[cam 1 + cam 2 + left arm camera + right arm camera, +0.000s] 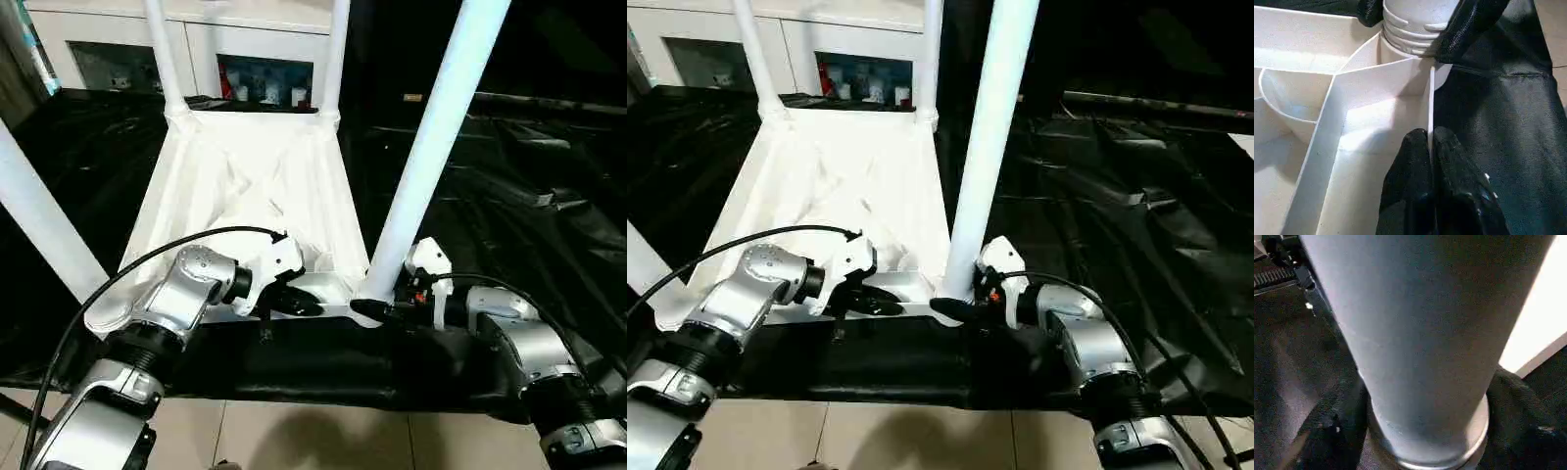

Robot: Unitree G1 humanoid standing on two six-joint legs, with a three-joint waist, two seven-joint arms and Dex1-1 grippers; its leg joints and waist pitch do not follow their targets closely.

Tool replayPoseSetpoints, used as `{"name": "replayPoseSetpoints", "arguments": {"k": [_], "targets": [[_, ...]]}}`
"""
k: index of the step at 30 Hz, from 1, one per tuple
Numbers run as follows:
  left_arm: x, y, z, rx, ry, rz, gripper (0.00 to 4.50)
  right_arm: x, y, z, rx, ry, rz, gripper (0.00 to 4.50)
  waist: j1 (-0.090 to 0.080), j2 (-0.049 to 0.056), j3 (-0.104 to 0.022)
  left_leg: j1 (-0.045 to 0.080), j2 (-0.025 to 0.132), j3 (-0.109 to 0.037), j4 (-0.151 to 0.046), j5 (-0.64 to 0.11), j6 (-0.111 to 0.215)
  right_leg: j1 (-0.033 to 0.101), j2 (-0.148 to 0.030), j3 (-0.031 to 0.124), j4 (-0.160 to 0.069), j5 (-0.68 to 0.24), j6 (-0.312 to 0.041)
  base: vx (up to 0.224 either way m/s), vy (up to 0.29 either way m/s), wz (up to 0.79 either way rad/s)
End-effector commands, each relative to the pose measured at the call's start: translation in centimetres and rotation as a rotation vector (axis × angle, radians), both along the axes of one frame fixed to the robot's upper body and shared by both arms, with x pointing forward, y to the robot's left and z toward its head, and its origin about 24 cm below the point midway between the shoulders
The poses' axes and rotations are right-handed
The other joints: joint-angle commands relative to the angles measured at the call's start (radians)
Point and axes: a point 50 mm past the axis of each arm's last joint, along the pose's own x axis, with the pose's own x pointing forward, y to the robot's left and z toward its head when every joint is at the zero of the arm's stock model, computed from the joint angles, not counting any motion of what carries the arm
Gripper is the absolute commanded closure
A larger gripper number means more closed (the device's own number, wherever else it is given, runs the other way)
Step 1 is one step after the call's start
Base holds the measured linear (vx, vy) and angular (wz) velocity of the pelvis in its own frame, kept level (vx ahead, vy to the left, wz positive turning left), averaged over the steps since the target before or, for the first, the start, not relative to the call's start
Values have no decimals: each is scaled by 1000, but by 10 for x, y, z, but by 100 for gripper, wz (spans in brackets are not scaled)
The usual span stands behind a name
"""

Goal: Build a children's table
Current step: Rotate leg to tighten

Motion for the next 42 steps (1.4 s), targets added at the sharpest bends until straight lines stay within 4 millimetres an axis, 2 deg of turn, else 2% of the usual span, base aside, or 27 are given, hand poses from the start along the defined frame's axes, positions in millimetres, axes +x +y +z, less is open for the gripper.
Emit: {"name": "replayPoseSetpoints", "arguments": {"k": [1, 2, 4, 5, 6, 7, 8, 9, 10, 11, 12, 13, 14, 16, 17, 18, 20, 24, 25, 26, 28, 29, 32, 35, 39, 40, 42], "targets": [[-5, -13, -12, -49, 53, 16, 450, 6, -8, -6, -26, 5, -136, 167, -1, -13, -44, 9, 23, -8, -60, -213, 53, 37, -35, 19, -71, -146, -221, 0, 0, 0], [-5, -13, -12, -49, 53, 16, 450, 6, -8, -6, -26, 5, -136, 169, -2, -13, -42, 11, 23, -9, -63, -240, 37, 35, -37, 20, -77, -200, -210, 0, 0, 0], [5, -22, -16, -27, 15, 129, 450, 8, -4, -17, -24, 32, -284, 174, -6, -11, -41, 10, 22, -9, -64, -257, 26, 31, -36, 22, -79, -230, -197, 0, 0, 0], [8, -26, -18, -16, 0, 177, 450, 8, -1, -22, -24, 44, -342, 174, -5, -12, -39, 14, 22, -9, -66, -269, 18, 28, -36, 22, -85, -256, -190, 0, 0, 0], [8, -26, -18, -16, 0, 177, 450, 8, -1, -22, -24, 44, -342, 174, -6, -13, -39, 15, 20, -11, -67, -285, 5, 29, -38, 21, -88, -298, -177, 0, 0, 0], [15, -37, -20, -8, -22, 273, 450, 8, 6, -30, -15, 71, -474, 175, -7, -13, -39, 14, 21, -12, -69, -295, -2, 27, -40, 22, -91, -329, -163, 0, 0, 0], [17, -42, -20, -12, -29, 305, 450, 8, 9, -32, -12, 78, -514, 175, -8, -11, -39, 17, 20, -13, -69, -308, -9, 24, -38, 22, -95, -347, -153, 0, 0, 0], [18, -44, -20, -13, -32, 319, 450, 8, 11, -33, -12, 81, -530, 175, -8, -12, -39, 15, 20, -14, -70, -307, -12, 25, -38, 22, -94, -350, -149, 0, 0, 0], [19, -51, -20, -21, -42, 348, 450, 8, 15, -36, -14, 91, -580, 175, -6, -6, -41, 14, 19, -16, -71, -307, -10, 27, -39, 21, -95, -351, -143, 0, 0, 0], [19, -58, -19, -29, -52, 363, 450, 8, 21, -38, -3, 107, -626, 175, -8, -5, -40, 15, 20, -15, -71, -308, -10, 23, -38, 23, -96, -337, -142, 0, 0, 0], [20, -63, -19, -33, -58, 372, 450, 8, 25, -40, 3, 117, -658, 175, -8, -6, -40, 14, 19, -15, -71, -314, -9, 23, -37, 22, -97, -336, -140, 0, 0, 0], [20, -63, -19, -33, -58, 372, 450, 8, 25, -40, 3, 117, -658, 175, -8, -8, -40, 14, 18, -15, -71, -313, -8, 23, -37, 22, -97, -336, -138, 0, 0, 0], [19, -68, -19, -37, -60, 361, 450, 7, 31, -40, 12, 118, -659, 175, -5, -2, -43, 12, 18, -17, -71, -304, -1, 28, -37, 21, -95, -320, -133, 0, 0, 0], [16, -74, -20, -41, -58, 332, 450, 6, 44, -38, 25, 101, -608, 175, -6, -4, -43, 10, 18, -16, -71, -305, 3, 27, -36, 21, -96, -308, -131, 0, 0, 0], [16, -76, -20, -42, -59, 320, 450, 5, 48, -36, 36, 90, -591, 175, -5, 4, -44, 12, 18, -16, -71, -306, 4, 26, -35, 22, -95, -296, -133, 0, 0, 0], [16, -76, -20, -42, -59, 320, 450, 5, 48, -36, 36, 90, -591, 175, -6, 2, -43, 11, 18, -16, -72, -309, 5, 27, -35, 21, -96, -291, -133, 0, 0, 0], [15, -74, -19, -43, -71, 292, 450, 7, 47, -29, 78, 62, -562, 119, -4, 0, -43, 12, 18, -16, -73, -321, 7, 27, -35, 21, -97, -301, -131, 0, 0, 0], [14, -63, -17, -78, -77, 228, 450, 12, 31, -18, 69, 17, -466, 93, -3, -2, -45, 8, 18, -17, -72, -318, 18, 31, -37, 20, -97, -302, -129, 0, 0, 0], [14, -61, -16, -79, -80, 215, 450, 12, 29, -16, 59, 9, -441, 65, -1, -1, -45, 8, 19, -16, -71, -306, 25, 32, -36, 20, -96, -287, -132, 0, 0, 0], [14, -61, -16, -79, -81, 214, 450, 12, 28, -16, 58, 8, -438, 65, -2, -3, -45, 6, 19, -15, -70, -291, 29, 33, -36, 21, -94, -263, -138, 0, 0, 0], [10, -53, -13, -112, -78, 140, 450, 8, 19, -11, 30, -10, -317, 65, 1, -11, -46, 5, 19, -14, -68, -269, 39, 37, -37, 19, -91, -247, -145, 0, 0, 0], [8, -49, -11, -131, -64, 108, 450, 7, 15, -9, 19, -15, -268, 65, 2, -8, -47, 3, 20, -14, -67, -254, 48, 39, -38, 20, -88, -225, -151, 0, 0, 0], [1, -36, -9, -141, -20, 15, 450, 0, 5, -5, 6, -6, -146, 65, 4, -12, -45, 6, 23, -11, -64, -246, 67, 36, -37, 19, -87, -217, -169, 0, 0, 0], [-3, -26, -10, -118, 16, -36, 450, -4, -1, -2, -6, 5, -77, 65, 5, -7, -44, 8, 26, -11, -67, -245, 64, 33, -38, 20, -83, -212, -183, 0, 0, 0], [-12, -10, -11, -101, 88, -97, 450, -6, -8, 3, 8, 17, 2, 65, 3, -7, -45, 8, 28, -11, -69, -244, 51, 32, -35, 19, -77, -172, -204, 0, 0, 0], [-12, -10, -11, -101, 90, -98, 450, -6, -8, 3, 10, 20, 7, 91, 3, -7, -46, 9, 28, -11, -67, -237, 54, 34, -36, 18, -73, -149, -213, 0, 0, 0], [-14, -6, -11, -104, 105, -99, 450, -6, -7, 3, 8, 31, 27, 100, 4, -9, -48, 8, 27, -9, -63, -217, 62, 37, -37, 19, -69, -113, -223, 0, 0, 0]]}}
